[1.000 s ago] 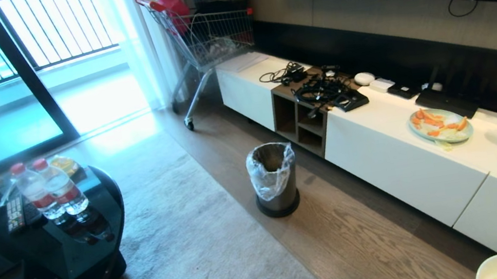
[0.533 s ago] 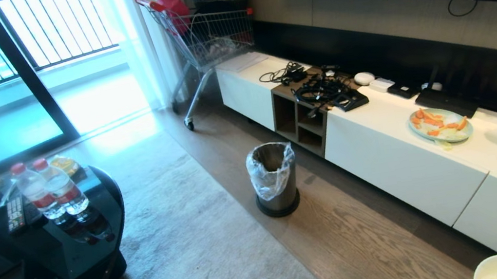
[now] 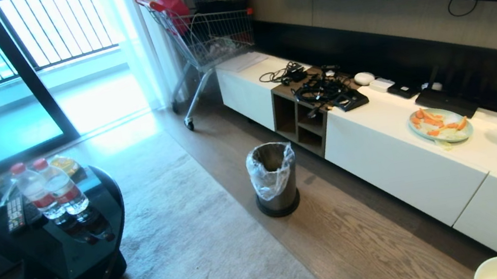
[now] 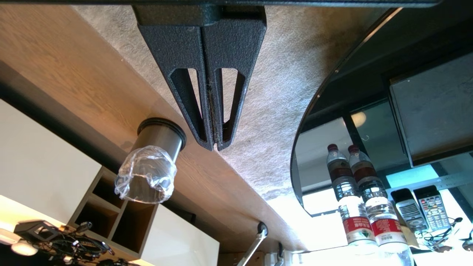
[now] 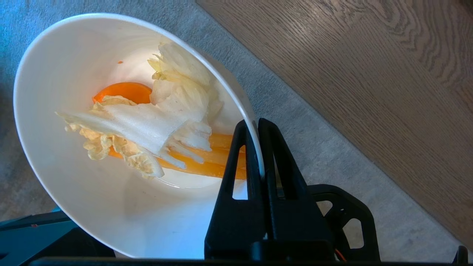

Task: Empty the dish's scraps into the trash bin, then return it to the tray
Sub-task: Move the bowl over the trash can

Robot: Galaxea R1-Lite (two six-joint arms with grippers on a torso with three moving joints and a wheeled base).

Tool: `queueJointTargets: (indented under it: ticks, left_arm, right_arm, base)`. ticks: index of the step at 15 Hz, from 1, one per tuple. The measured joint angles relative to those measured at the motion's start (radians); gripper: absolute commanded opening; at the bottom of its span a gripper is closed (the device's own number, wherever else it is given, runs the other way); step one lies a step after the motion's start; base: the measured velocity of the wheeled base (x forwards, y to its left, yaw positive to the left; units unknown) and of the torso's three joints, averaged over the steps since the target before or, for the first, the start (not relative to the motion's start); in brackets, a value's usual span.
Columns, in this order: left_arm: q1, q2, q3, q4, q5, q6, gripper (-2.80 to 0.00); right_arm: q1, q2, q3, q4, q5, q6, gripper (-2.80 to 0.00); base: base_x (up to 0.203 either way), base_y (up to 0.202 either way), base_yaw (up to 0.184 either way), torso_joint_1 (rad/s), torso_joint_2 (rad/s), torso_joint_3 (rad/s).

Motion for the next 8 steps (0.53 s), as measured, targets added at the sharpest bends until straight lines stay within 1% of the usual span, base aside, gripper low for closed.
queueJointTargets:
  ticks: [8]
  left_arm:
    - [0.0,0.0,0.0,0.0,0.0,0.0,-2.8]
  right_arm:
    - [0.0,0.017,-0.001,-0.006,0.0,-0.002,-2.8]
  base:
    - [0.0,0.0,0.0,0.0,0.0,0.0]
